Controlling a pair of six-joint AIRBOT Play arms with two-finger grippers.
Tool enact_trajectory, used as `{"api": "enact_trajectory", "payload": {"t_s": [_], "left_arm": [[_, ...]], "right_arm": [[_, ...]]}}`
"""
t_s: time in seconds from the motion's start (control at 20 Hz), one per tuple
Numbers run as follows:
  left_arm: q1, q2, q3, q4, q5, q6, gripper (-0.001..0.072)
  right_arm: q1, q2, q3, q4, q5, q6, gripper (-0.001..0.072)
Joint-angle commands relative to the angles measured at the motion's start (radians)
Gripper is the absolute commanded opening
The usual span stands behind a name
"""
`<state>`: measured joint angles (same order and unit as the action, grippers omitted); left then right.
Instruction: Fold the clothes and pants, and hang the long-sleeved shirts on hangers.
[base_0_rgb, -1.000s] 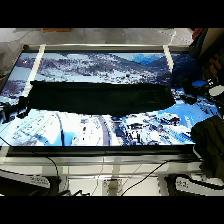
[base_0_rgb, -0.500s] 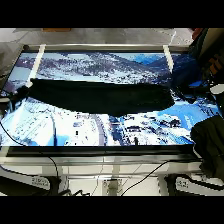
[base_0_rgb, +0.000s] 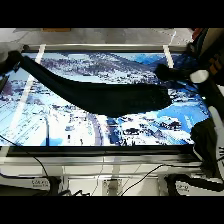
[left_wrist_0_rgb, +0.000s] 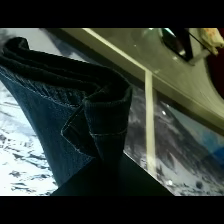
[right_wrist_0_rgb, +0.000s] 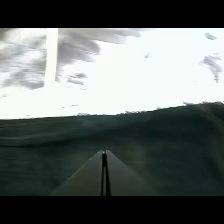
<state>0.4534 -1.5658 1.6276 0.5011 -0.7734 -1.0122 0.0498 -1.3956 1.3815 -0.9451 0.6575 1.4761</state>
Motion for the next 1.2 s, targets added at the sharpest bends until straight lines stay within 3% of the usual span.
{"api": "enact_trajectory", "payload": {"t_s": [0.0, 0.2, 0.5, 0.6, 0.9, 1.15], "left_arm": [[-0.022, 0.083, 0.063, -0.004, -0.182, 0.037, 0.0015], [-0.052, 0.152, 0.063, -0.004, -0.286, 0.036, 0.0016], [-0.131, 0.143, 0.061, -0.004, -0.293, 0.033, 0.0016], [-0.143, 0.133, 0.062, -0.004, -0.293, 0.033, 0.0016], [-0.149, 0.087, 0.060, -0.005, -0.294, 0.019, 0.0016], [-0.164, 0.071, 0.007, -0.004, -0.295, 0.005, 0.0016]], "right_arm": [[0.167, -0.096, 0.081, -0.023, -0.085, 0.054, 0.0046], [0.346, -0.309, 0.243, -0.005, -0.079, 0.098, 0.0046], [0.609, -0.634, 0.565, 0.158, -0.055, 0.150, 0.0045], [0.674, -0.711, 0.649, 0.160, -0.037, 0.210, 0.0045], [0.786, -0.782, 0.667, 0.217, -0.100, 0.239, 0.0045], [0.685, -0.758, 0.667, 0.149, -0.005, 0.236, 0.0047]]}}
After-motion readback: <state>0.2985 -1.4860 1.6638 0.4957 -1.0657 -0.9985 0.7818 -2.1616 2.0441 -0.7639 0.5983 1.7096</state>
